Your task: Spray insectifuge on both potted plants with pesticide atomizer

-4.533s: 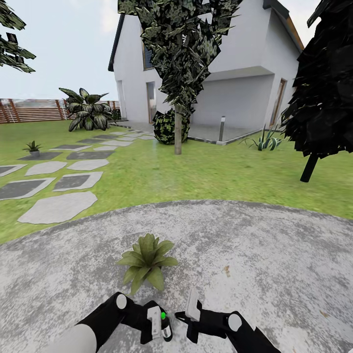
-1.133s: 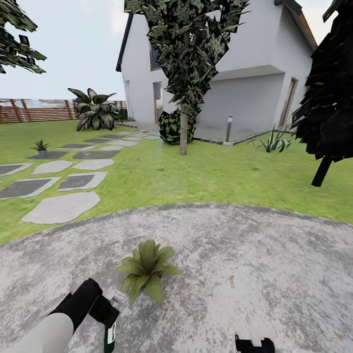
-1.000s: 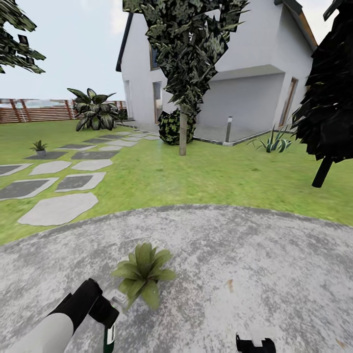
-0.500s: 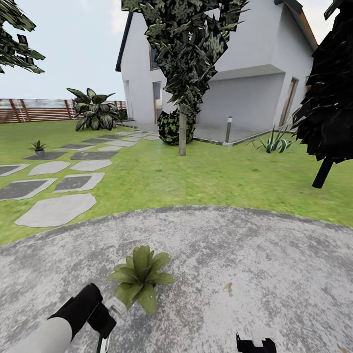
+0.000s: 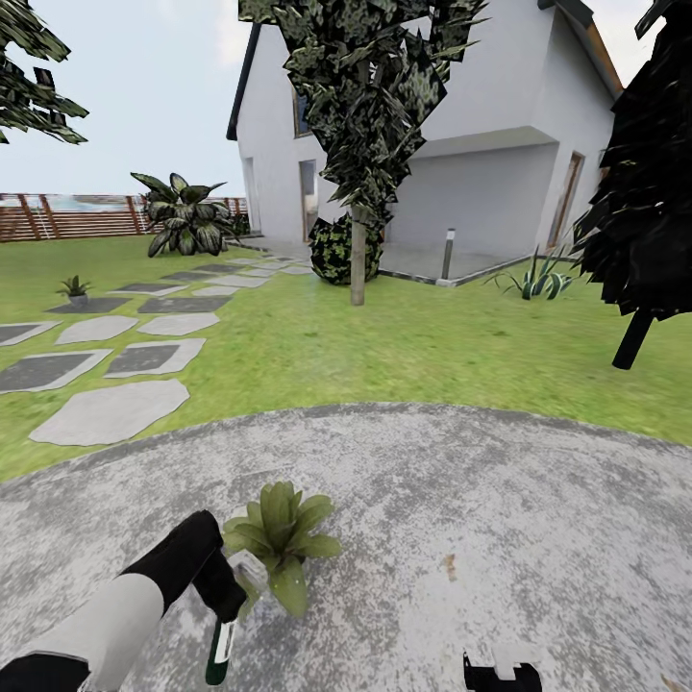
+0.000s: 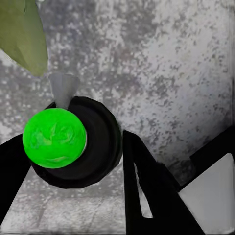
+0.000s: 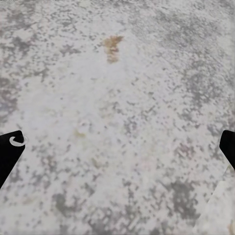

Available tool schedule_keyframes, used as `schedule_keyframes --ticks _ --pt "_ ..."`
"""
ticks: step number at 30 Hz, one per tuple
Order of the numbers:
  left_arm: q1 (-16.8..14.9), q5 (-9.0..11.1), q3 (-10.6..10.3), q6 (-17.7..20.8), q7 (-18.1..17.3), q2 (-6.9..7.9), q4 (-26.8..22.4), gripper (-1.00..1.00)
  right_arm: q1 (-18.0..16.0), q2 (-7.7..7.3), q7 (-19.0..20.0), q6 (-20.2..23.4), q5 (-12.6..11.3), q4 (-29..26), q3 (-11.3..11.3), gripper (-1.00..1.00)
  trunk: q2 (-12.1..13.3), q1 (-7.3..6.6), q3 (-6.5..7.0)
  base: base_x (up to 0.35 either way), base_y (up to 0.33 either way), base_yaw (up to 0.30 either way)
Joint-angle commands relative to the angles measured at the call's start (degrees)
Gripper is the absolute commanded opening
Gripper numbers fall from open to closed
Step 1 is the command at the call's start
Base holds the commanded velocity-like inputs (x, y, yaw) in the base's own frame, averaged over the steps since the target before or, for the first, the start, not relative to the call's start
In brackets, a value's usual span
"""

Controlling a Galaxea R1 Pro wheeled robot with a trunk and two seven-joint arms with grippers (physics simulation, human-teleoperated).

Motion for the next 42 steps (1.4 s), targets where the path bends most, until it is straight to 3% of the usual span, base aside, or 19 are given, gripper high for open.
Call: schedule_keyframes --ticks 1,4,7,10,12,16,18,20,24,29,35,42 --pt "-0.13 -1.13 -0.25 0.35 -1.45 0.33 -0.13 -1.0 -0.01 0.0 -0.08 -0.17 -0.58 0.02 0.51 1.0 -0.02 -0.01 -0.06 0.0 0.0 0.0" --pt "-0.12 -4.14 -0.38 0.35 -3.41 1.5 -0.14 -1.0 -0.05 0.0 -0.06 -0.17 -0.58 0.02 0.51 1.0 -0.02 -0.01 -0.06 0.0 0.0 0.0" --pt "0.04 -5.12 -0.41 0.31 -3.98 1.63 -0.14 -1.0 -0.03 0.05 0.0 -0.17 -0.58 0.02 0.51 1.0 -0.02 -0.01 -0.06 0.0 0.0 0.0" --pt "-0.34 -5.24 -0.45 0.36 -4.11 0.82 -0.26 -1.0 -0.02 0.08 0.01 -0.17 -0.58 0.02 0.51 1.0 -0.02 -0.01 -0.06 0.0 0.0 0.0" --pt "-1.06 -5.45 -0.52 0.37 -4.14 -0.51 -0.81 -1.0 -0.03 0.09 0.01 -0.17 -0.58 -0.02 0.51 1.0 -0.02 -0.01 -0.06 0.0 0.0 0.0" --pt "-4.1 -7.36 -0.55 0.45 -6.05 -1.49 -1.17 -1.0 -0.02 0.06 -0.05 -0.17 -0.64 -0.06 0.51 1.0 -0.02 -0.01 -0.06 0.0 0.0 0.0" --pt "-5.64 -8.72 -0.58 0.46 -8.99 -1.25 -1.19 -1.0 -0.03 0.02 -0.13 -0.17 -0.66 -0.06 0.51 1.0 -0.02 -0.01 -0.06 0.0 0.0 0.0" --pt "-6.35 -11.53 -0.51 0.46 -12.27 -0.75 -1.23 -1.0 -0.04 0.0 -0.16 -0.17 -0.67 -0.07 0.5 1.0 -0.02 -0.01 -0.06 0.0 0.0 0.0" --pt "-6.07 -14.67 -0.36 0.4 -14.15 0.92 -1.2 -1.0 -0.04 0.0 -0.17 -0.17 -0.73 -0.07 0.51 1.0 -0.02 -0.01 -0.06 0.0 0.0 0.0" --pt "-5.59 -15.18 -0.57 0.45 -14.41 0.64 -1.16 -1.0 -0.01 0.0 -0.22 -0.17 -0.71 -0.07 0.51 1.0 -0.02 -0.01 -0.06 0.0 0.0 0.0" --pt "-5.55 -15.25 -0.31 0.47 -14.43 -1.43 -1.17 -1.0 -0.02 0.0 -0.33 -0.17 -0.76 -0.07 0.51 1.0 -0.02 -0.01 -0.06 0.0 0.0 0.08" --pt "-4.21 -15.25 -0.35 0.22 -13.7 -0.25 -0.29 -1.0 -0.01 -0.02 -0.34 -0.24 -0.76 -0.07 0.47 1.0 -0.02 -0.01 -0.06 0.0 0.0 0.151"
